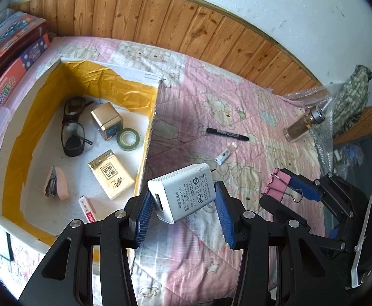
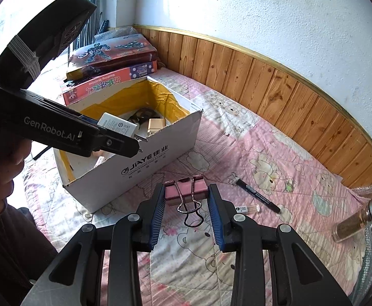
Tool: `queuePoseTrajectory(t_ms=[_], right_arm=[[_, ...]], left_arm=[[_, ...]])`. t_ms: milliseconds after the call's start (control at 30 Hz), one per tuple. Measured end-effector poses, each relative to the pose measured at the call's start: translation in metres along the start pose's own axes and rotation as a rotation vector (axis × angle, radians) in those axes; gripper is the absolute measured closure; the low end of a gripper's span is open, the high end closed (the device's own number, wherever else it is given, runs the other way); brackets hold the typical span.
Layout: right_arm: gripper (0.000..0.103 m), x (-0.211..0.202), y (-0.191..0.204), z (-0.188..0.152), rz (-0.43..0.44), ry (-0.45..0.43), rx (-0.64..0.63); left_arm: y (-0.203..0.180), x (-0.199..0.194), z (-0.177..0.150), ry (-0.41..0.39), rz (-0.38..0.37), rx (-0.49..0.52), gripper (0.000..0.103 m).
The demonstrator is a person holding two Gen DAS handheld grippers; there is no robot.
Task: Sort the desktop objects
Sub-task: 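Carry the charger in the left tool while the right tool carries the pink clip toward the box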
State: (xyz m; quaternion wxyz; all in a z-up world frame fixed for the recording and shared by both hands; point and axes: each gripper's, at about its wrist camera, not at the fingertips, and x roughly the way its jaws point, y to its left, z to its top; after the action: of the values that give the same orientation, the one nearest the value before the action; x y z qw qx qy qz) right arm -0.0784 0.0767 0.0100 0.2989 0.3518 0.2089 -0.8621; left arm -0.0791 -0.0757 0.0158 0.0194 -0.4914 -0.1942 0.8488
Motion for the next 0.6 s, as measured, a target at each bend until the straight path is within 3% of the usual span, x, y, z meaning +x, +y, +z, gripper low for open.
queuePoseTrajectory(t_ms=[600], right_arm=[[0.068, 0.018, 0.024, 0.052, 0.082, -0.037, -0.150]], left_arm=[[0.049, -0.006, 0.005, -0.003, 0.052, -0.117, 0.055]])
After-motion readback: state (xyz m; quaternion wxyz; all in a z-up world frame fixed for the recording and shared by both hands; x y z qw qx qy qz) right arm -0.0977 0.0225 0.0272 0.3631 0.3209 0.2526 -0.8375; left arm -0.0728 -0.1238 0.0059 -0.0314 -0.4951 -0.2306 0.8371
